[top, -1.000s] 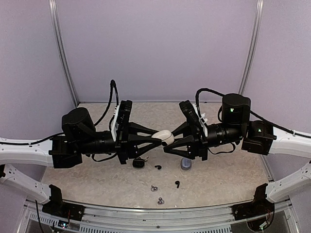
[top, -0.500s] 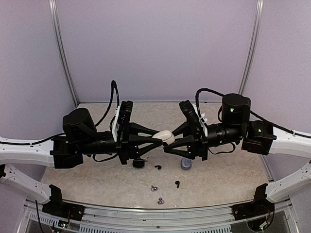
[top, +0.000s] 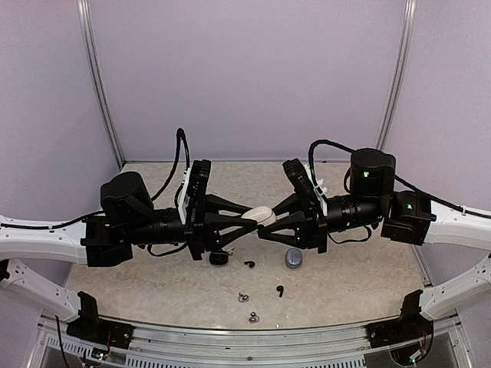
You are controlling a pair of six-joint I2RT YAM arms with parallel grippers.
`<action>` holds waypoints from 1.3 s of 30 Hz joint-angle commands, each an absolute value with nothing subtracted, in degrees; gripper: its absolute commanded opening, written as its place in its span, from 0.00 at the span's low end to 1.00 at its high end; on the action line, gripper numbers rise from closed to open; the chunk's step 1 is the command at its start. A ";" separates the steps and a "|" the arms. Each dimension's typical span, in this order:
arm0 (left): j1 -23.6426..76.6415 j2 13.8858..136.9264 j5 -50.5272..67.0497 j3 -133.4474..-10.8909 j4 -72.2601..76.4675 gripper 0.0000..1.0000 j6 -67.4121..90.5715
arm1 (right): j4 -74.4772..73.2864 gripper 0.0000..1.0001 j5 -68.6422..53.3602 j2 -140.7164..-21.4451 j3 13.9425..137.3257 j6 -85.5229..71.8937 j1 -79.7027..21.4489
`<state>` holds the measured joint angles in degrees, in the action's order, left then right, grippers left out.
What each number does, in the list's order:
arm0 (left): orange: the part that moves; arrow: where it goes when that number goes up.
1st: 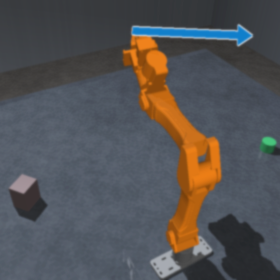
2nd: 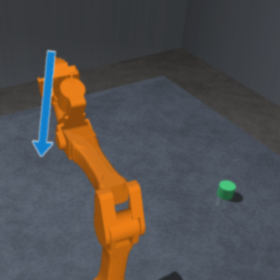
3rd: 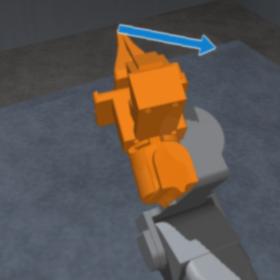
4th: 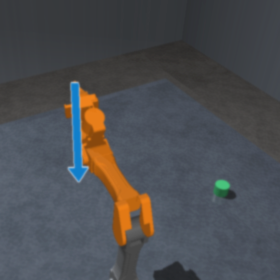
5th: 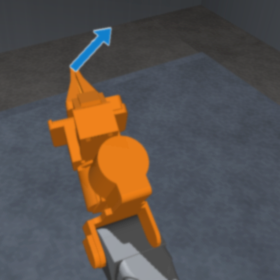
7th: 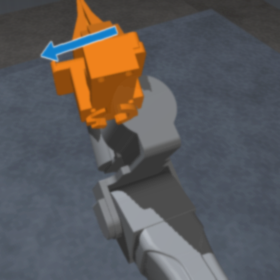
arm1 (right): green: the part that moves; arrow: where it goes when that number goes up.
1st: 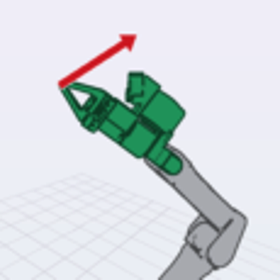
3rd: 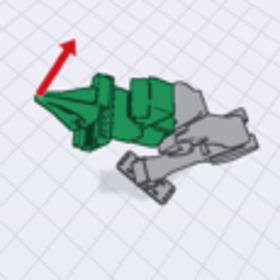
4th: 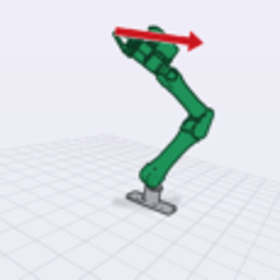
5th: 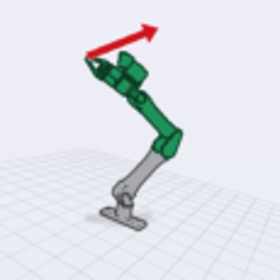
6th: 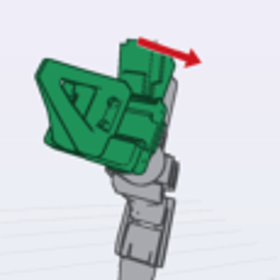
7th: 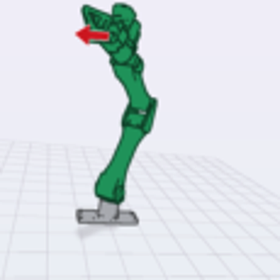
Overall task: Insert the wireless bluetooth earbuds into the charging case
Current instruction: Pass from the left arm to the right, then open the charging case.
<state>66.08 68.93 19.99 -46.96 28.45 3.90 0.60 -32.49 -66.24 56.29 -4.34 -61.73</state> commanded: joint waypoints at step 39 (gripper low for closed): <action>64.02 65.48 11.25 -45.96 28.54 0.39 6.55 | -1.20 0.06 -32.41 -65.43 52.91 -0.62 -62.50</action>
